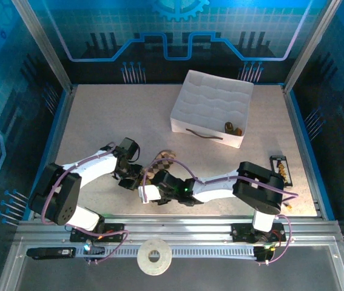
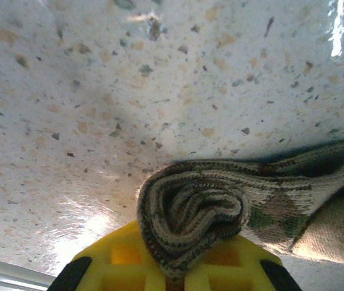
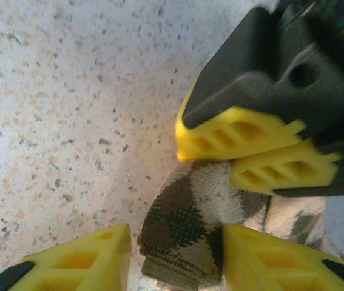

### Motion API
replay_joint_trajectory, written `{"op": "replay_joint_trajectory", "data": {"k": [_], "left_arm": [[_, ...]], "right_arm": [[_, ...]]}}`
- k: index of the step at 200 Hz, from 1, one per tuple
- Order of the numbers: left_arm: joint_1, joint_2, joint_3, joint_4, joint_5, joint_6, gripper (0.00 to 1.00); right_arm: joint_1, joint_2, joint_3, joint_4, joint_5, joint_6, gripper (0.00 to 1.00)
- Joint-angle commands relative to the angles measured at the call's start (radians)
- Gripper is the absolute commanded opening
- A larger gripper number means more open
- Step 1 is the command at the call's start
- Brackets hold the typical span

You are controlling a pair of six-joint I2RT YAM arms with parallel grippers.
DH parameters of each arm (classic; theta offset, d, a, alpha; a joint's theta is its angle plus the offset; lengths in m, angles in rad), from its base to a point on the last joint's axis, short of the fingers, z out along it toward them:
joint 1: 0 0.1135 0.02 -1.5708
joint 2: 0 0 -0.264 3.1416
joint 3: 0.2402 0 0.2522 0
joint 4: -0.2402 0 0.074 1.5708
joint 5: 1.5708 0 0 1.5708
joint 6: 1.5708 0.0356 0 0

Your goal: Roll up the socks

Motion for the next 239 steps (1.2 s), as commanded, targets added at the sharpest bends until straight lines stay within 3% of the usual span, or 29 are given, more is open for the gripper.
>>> {"op": "replay_joint_trajectory", "data": {"k": [1,21,57,63,99,135,153,175,239], "left_arm": [[-0.008,0.040,-0.013,-0.073,-0.044,0.002,0.00],[-0.008,0.039,-0.011,-0.072,-0.044,0.004,0.00],[-0.009,0.014,-0.005,-0.071,-0.049,0.010,0.00],[-0.008,-0.002,-0.001,-0.073,-0.054,0.013,0.00],[-0.003,-0.167,0.009,-0.065,-0.091,0.026,0.47],[0.014,-0.276,-0.002,-0.055,-0.086,0.046,0.73],[0.016,-0.323,-0.053,0.045,-0.071,0.055,0.74],[0.013,-0.327,-0.116,0.180,-0.036,0.049,0.66],[-0.009,-0.149,-0.130,0.425,-0.040,0.155,0.62]], "right_arm": [[0.003,0.038,0.044,-0.013,0.016,0.046,0.36],[-0.015,0.053,0.054,-0.011,0.026,0.080,0.27],[-0.048,0.045,0.067,-0.047,-0.008,0.137,0.00],[-0.057,0.042,0.068,-0.058,-0.018,0.157,0.00],[-0.150,0.056,0.059,-0.167,-0.220,0.309,0.00],[-0.231,0.100,0.069,-0.242,-0.401,0.422,0.00],[-0.279,0.113,0.073,-0.248,-0.472,0.481,0.00],[-0.349,0.145,0.092,-0.265,-0.592,0.556,0.00],[-0.451,0.246,0.158,-0.343,-0.775,0.643,0.00]]}}
